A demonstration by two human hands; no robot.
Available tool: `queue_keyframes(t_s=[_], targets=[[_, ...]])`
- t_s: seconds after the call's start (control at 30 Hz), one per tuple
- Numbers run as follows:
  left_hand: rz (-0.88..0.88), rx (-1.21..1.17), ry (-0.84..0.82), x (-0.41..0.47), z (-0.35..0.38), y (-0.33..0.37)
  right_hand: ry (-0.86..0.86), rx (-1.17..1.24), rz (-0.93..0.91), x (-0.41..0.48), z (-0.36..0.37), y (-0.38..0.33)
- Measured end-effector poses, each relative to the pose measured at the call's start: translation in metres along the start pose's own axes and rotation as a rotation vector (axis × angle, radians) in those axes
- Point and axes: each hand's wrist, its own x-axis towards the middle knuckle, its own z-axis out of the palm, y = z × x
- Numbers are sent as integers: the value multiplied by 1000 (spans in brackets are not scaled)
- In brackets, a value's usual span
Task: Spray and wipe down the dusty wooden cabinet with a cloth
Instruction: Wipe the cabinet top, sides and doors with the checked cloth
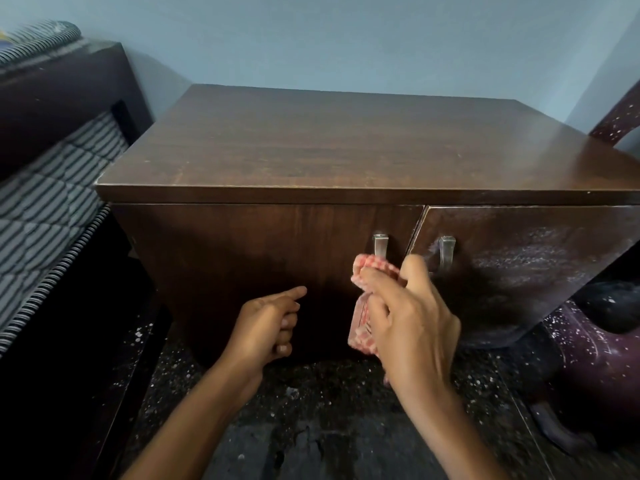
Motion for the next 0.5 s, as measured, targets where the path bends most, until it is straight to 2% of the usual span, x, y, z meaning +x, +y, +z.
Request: queue_keyframes(t_s=[0.07,0.23,0.37,0.5], targets=[[10,-7,2,-3,2,0,11,42,45,-8,-1,2],[4,-6,7,-1,4,-1,192,84,64,12,-1,-4],[10,16,3,-3,3,0,103,22,-7,-5,16,-1],[5,18,-10,-4,2,-1,40,49,188,-43,44,15]])
